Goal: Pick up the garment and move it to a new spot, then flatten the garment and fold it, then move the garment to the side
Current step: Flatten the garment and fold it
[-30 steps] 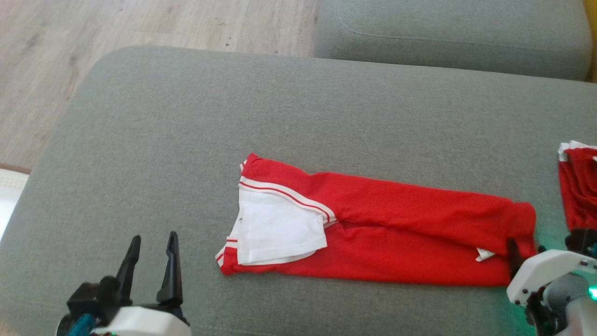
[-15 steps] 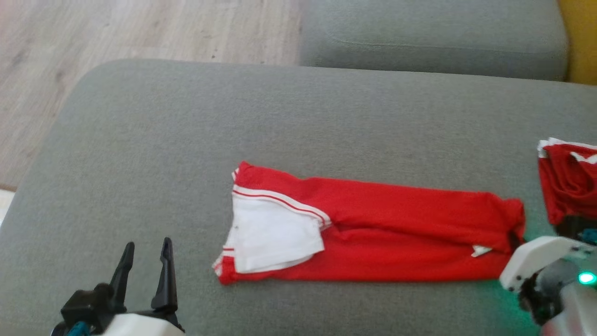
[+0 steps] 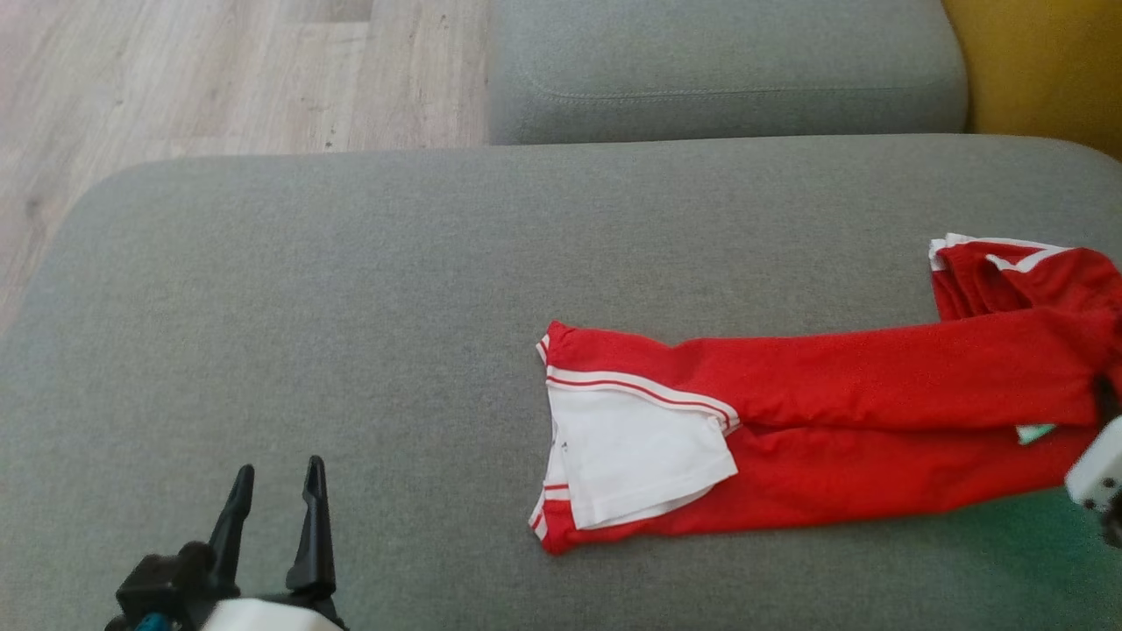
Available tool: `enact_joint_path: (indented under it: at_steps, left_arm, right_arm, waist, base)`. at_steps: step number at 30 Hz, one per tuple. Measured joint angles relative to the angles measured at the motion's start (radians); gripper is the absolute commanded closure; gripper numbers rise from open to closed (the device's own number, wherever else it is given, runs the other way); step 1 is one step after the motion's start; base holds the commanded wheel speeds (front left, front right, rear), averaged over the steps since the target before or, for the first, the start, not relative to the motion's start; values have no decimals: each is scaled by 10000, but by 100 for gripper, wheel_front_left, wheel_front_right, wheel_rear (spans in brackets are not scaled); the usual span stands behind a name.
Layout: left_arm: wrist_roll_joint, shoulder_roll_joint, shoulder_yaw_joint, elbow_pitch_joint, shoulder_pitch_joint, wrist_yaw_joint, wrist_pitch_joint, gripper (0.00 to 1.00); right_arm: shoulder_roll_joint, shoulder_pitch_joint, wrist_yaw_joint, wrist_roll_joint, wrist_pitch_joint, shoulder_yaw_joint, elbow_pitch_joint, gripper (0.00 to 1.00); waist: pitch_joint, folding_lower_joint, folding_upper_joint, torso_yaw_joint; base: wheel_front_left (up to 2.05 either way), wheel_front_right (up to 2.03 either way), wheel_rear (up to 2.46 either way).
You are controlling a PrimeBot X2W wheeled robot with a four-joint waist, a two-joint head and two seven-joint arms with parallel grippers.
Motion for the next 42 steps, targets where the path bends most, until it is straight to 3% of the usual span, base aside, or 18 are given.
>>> enact_joint_path:
  at_steps: [11,17,27,41,42]
  left_arm:
    - [4,-8,-4,40,-13,2,-10,0]
    - [10,-4,-174,10,-15,0,17,0]
    - [88,-10,-249,82,-245,-100,105,0]
    - [104,-138,-405,341,-484,-272,98,0]
    - [104,-144,-408,384,-494,-274,92,0]
  right_arm:
    - [1494,362,0,1062,1448,1730,-3133,100]
    - [1971,506,0,2150,1452,3179,-3509,100]
    - [2013,430,0,3753,81,5900,-1732,100]
    - [2002,-1300,0,4527,-1764,7300,1476,100]
    - [2000,-1405,0,4575,-1906,7434,1668,78]
  waist:
    - [-151,-1,0,135]
    - [-125,0,0,497]
    - [10,0,0,1144]
    - [168,0,0,1419]
    - [171,0,0,1417]
  base:
    - [0,0,0]
    - [0,0,0]
    - [0,0,0]
    - [0,0,0]
    - [0,0,0]
